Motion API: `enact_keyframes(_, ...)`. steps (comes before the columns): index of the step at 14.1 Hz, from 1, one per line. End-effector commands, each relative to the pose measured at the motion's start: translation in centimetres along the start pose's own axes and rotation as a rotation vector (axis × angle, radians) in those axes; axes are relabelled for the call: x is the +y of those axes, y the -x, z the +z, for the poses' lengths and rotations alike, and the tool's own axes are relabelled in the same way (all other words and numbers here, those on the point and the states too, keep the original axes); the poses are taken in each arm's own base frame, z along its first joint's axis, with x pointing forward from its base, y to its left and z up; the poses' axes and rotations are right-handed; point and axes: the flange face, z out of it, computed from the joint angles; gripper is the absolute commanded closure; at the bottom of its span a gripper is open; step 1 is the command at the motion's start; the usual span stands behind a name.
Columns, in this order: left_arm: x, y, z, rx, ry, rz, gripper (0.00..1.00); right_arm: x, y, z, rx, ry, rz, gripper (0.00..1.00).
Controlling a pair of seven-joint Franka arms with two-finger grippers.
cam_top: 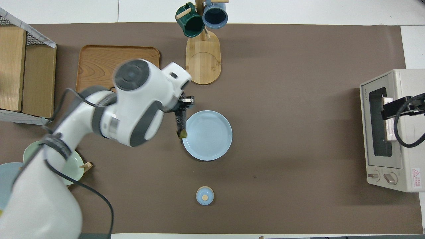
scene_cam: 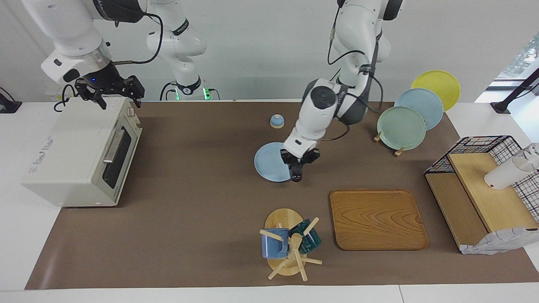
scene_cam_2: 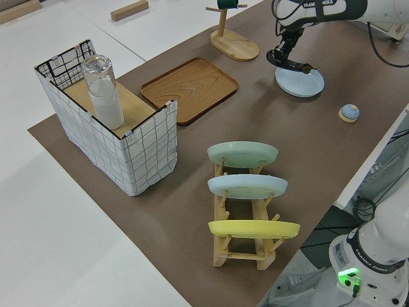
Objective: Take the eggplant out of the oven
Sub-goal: 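Carry the eggplant to the wooden tray and release it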
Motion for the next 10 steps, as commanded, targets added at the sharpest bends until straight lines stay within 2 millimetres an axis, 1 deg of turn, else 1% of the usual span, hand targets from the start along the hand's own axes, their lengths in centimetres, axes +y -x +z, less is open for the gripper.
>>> enact_keyframes(1, -8.8, -5.8, -3.2, -0.004, 0.010, 0.012, 1.00, -0.6, 0.4, -0.2, 0.013, -0.040, 0.033, 0.00)
enact_keyframes(2, -11.7, -6.9, -3.3, 0.012, 0.009, 0.022, 1.00, -0.2, 0.5, -0.3, 0.014, -0.042, 0.044, 0.00)
enact_keyframes(3, -14.1, -7.9, -3.1, 0.028, 0.008, 0.037, 1.00, 0.3, 0.5, -0.1, 0.011, -0.043, 0.053, 0.00)
enact_keyframes(4, -16.1, -8.9, -2.0, 0.042, 0.004, 0.056, 1.00, 1.0, 0.5, 0.0, 0.009, -0.045, 0.066, 0.00)
enact_keyframes(5, -18.1, -10.0, -1.0, 0.047, -0.004, 0.052, 1.00, 1.1, 0.5, 0.0, 0.010, -0.043, 0.068, 0.00)
enact_keyframes(6, -19.5, -11.7, 0.3, 0.057, -0.013, 0.052, 1.00, 0.9, 0.5, -0.1, 0.012, -0.043, 0.068, 0.00)
enact_keyframes(7, -19.7, -13.2, 1.3, 0.070, -0.016, 0.056, 1.00, 0.4, 0.4, -0.2, 0.014, -0.042, 0.061, 0.00)
enact_keyframes(8, -21.0, -14.3, 2.3, 0.081, -0.018, 0.042, 1.00, -0.1, 0.4, -0.3, 0.015, -0.039, 0.055, 0.00)
enact_keyframes(9, -21.6, -14.9, 3.2, 0.104, -0.019, 0.049, 1.00, -0.3, 0.4, -0.3, 0.017, -0.038, 0.052, 0.00)
enact_keyframes(10, -21.9, -15.2, 3.3, 0.136, -0.027, 0.060, 1.00, -0.4, 0.3, -0.3, 0.017, -0.038, 0.050, 0.00)
